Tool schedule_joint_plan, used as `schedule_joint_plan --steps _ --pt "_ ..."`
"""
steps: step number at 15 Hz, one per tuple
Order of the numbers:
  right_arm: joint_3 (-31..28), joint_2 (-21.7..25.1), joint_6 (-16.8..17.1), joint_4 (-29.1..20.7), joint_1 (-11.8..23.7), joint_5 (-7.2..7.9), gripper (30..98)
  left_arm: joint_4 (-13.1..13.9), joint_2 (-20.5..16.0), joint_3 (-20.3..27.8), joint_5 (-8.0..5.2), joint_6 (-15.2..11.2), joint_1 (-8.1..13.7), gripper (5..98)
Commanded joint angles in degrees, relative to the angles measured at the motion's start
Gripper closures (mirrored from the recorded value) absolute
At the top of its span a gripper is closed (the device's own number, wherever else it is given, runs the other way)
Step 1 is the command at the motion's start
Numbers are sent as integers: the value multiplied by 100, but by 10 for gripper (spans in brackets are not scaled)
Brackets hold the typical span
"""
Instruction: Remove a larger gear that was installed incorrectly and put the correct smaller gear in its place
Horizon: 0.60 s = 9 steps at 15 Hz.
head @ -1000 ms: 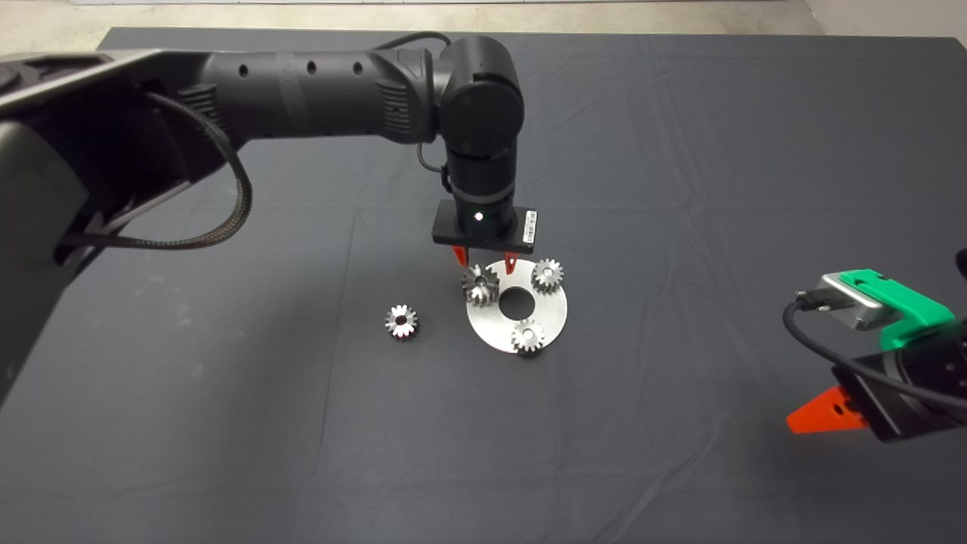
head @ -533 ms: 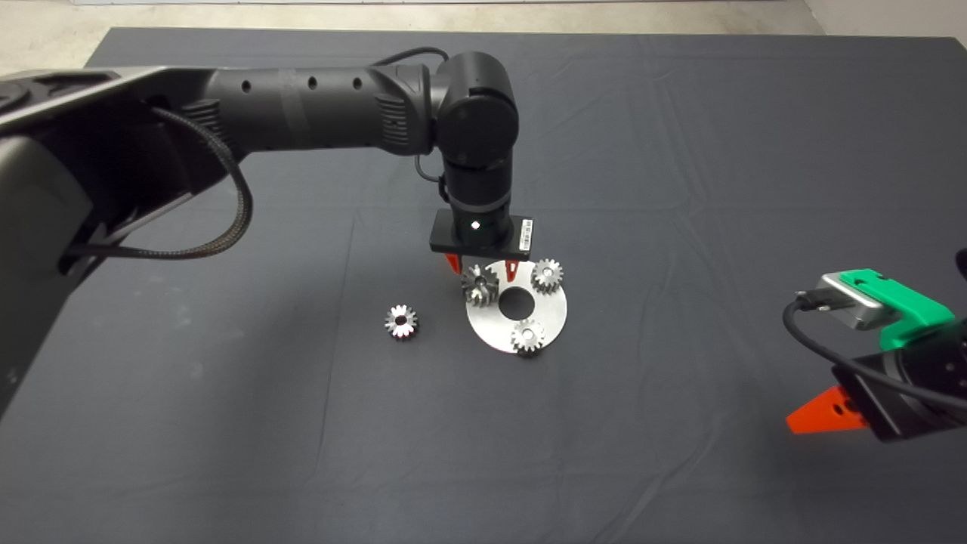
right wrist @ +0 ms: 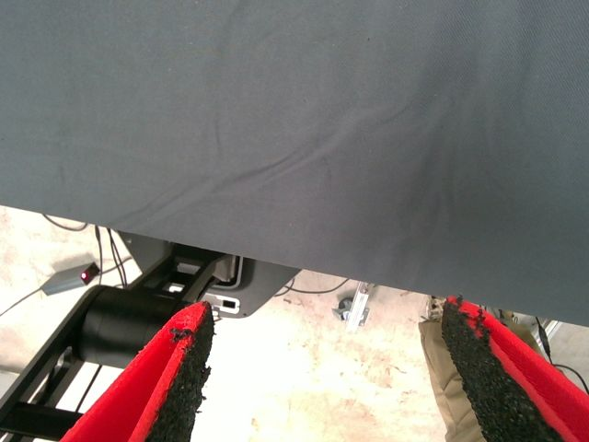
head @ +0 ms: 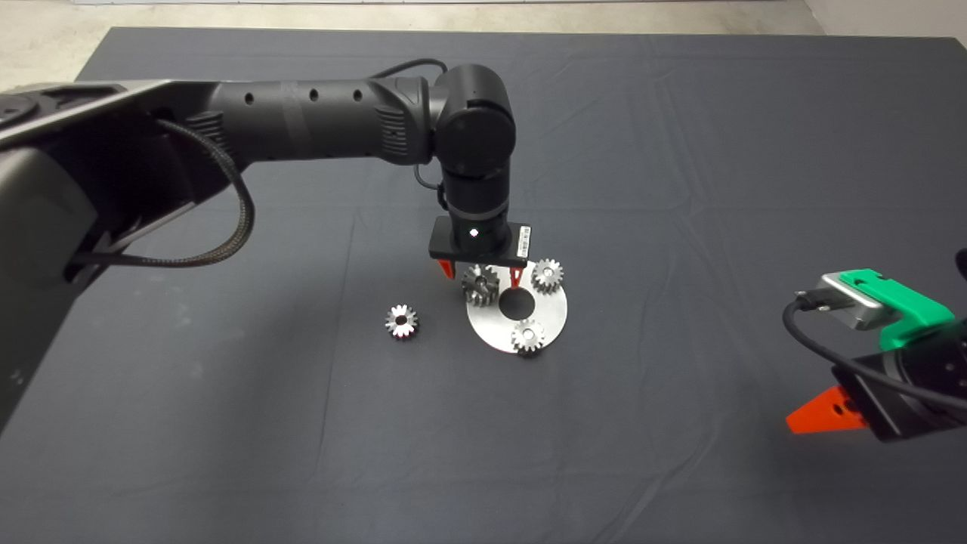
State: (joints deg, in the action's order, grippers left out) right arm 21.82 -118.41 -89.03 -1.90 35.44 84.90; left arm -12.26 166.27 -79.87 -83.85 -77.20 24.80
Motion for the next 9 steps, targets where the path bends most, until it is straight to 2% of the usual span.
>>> schedule_joint_plan --steps 1,3,7,9 --pt "-4 6 8 137 122 -17 625 -92 31 61 -18 12 96 302" --pt "-4 14 8 137 122 -17 625 -101 51 61 -18 12 96 301" --pt "-4 14 8 137 122 -17 625 -101 35 44 -18 12 87 205" --pt "-13 14 8 137 122 -17 625 -101 34 35 -18 12 78 205"
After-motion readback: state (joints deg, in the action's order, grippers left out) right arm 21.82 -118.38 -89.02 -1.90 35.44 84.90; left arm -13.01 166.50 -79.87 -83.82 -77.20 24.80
